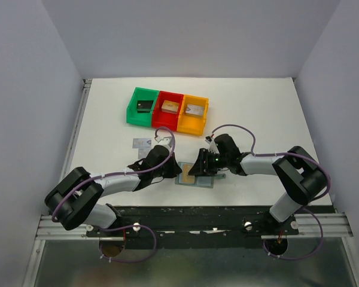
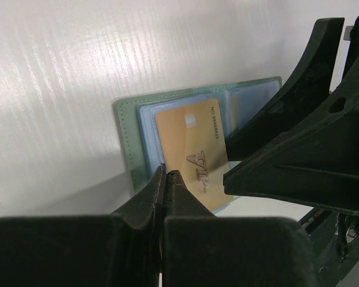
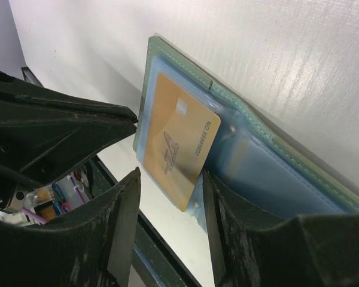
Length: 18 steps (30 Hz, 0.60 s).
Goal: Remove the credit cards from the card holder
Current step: Remove the credit card from the card holder.
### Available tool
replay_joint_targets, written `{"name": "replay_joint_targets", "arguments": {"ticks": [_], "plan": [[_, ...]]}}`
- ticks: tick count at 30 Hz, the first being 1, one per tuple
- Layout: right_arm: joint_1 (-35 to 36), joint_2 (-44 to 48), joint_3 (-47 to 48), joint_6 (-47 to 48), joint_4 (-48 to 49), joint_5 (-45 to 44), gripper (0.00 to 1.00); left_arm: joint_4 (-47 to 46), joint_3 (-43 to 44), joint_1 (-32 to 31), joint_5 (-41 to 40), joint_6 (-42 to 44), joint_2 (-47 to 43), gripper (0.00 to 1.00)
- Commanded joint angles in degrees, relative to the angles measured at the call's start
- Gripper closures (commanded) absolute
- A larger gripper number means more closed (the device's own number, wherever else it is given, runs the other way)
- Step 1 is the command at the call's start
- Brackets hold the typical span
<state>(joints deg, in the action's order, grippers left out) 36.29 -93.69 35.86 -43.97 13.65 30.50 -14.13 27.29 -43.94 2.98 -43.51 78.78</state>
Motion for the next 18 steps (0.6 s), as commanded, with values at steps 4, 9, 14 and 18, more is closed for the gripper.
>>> {"name": "replay_joint_targets", "arguments": {"ticks": [4,9,14,18], "plan": [[-0.35,-1.50,-0.08,-0.07,0.41,0.17,0.47,-1.96,-0.83,0.09,1.15,-0.44,1.63,1.00],[-0.35,-1.23,-0.26,-0.33,0.85,0.08,0.47,-0.11,-1.53,-0.09,-0.69,-1.67,2.43,1.00],[-0.61,-0.62,-1.14,-1.73,3.22,0.79,0.47,2.09,-2.15,0.00,-2.46,-2.63,2.43,1.00],[-0.70,-0.53,-1.84,-3.23,5.77,1.58,0.47,2.44,-2.50,0.00,-2.54,-2.99,2.87,1.00]]}}
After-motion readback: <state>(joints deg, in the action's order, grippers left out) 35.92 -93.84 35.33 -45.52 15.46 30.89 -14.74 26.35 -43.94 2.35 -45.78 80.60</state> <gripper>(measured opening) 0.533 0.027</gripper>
